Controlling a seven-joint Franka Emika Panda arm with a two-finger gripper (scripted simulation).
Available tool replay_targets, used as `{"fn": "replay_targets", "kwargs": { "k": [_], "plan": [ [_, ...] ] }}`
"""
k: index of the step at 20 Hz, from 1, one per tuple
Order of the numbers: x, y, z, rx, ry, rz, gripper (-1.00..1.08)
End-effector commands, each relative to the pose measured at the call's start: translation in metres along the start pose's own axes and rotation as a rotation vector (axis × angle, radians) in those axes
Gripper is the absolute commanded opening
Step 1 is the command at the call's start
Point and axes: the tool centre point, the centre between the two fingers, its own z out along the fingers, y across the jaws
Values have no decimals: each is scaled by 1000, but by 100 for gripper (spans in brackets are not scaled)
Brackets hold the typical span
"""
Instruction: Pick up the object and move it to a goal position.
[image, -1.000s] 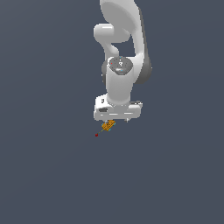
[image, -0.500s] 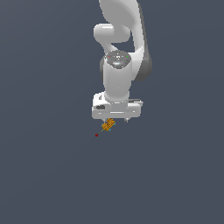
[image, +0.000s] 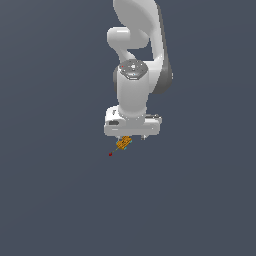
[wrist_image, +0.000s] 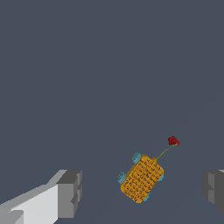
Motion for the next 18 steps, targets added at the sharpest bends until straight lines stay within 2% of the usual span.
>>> {"fn": "replay_targets", "kwargs": {
  "k": [1, 7, 18],
  "plan": [
    [-2, 2, 6, 1, -2, 33, 100],
    [-11, 12, 28, 4, -8, 161, 100],
    [-40, 40, 80, -4, -19, 493, 100]
  ]
}}
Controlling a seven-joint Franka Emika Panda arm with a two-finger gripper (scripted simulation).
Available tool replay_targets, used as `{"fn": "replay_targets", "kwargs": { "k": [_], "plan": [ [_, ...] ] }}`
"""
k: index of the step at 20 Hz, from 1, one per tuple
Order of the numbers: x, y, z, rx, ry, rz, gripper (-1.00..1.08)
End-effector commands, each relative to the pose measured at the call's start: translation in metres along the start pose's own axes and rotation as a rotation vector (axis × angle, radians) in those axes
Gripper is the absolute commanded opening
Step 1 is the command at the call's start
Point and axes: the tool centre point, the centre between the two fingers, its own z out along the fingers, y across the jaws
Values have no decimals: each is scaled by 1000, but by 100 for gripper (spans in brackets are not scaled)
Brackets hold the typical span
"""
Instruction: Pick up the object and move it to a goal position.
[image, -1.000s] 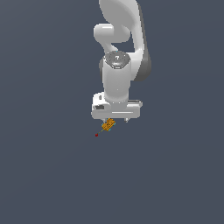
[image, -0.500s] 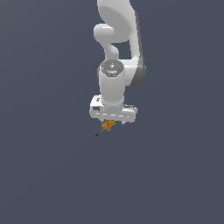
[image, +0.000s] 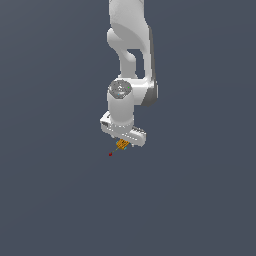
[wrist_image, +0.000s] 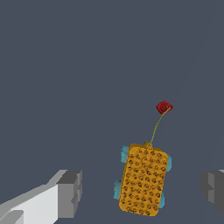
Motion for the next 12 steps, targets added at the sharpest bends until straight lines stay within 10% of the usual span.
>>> {"fn": "replay_targets", "kwargs": {
  "k": [1, 12],
  "plan": [
    [-3, 7, 9, -3, 0, 65, 100],
    [-9, 24, 28, -11, 0, 196, 100]
  ]
}}
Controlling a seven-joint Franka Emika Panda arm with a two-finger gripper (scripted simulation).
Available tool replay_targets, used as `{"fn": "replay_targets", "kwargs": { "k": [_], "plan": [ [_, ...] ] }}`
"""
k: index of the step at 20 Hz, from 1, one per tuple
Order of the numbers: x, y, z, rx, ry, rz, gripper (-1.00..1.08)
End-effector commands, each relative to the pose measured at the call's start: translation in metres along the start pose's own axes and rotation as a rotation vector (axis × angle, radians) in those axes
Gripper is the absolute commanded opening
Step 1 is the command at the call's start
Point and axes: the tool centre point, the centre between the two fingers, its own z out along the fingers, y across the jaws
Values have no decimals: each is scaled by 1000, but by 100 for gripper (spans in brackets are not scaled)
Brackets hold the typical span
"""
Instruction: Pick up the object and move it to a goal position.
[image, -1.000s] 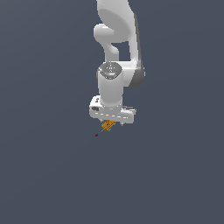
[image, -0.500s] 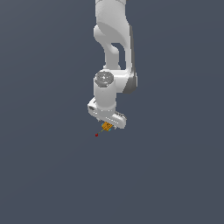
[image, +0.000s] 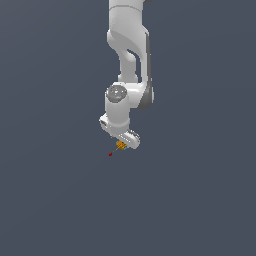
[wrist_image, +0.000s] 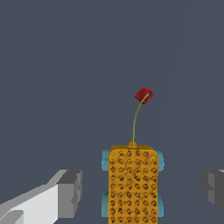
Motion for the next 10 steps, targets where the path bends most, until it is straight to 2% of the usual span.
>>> {"fn": "replay_targets", "kwargs": {
  "k": [1, 10],
  "plan": [
    [0, 1, 1, 0, 1, 10, 100],
    [-1, 1, 22, 0, 0, 7, 100]
  ]
}}
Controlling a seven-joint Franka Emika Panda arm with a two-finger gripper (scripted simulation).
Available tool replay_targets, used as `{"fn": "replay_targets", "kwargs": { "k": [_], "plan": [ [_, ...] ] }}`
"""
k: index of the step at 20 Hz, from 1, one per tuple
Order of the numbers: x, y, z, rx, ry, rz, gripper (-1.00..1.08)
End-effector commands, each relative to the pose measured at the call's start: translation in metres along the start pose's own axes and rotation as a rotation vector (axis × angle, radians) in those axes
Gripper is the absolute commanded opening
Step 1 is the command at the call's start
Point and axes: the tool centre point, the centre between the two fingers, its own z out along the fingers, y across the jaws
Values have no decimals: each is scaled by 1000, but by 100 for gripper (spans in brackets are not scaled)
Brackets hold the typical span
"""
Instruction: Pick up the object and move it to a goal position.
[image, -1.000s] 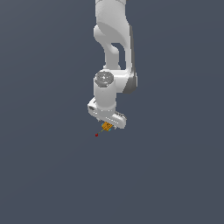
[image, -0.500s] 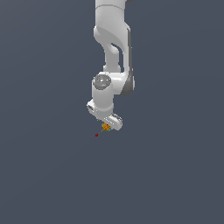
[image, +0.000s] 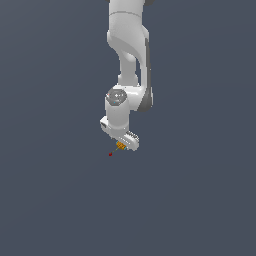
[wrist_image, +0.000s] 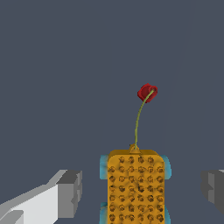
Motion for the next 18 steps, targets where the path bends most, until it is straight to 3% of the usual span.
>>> {"fn": "replay_targets", "kwargs": {
  "k": [1, 10, 11, 18],
  "plan": [
    [-1, 1, 12, -1, -1, 1, 100],
    [0, 1, 36, -1, 0, 4, 100],
    [0, 1, 36, -1, 0, 4, -100],
    [0, 1, 36, -1, 0, 4, -100]
  ]
}}
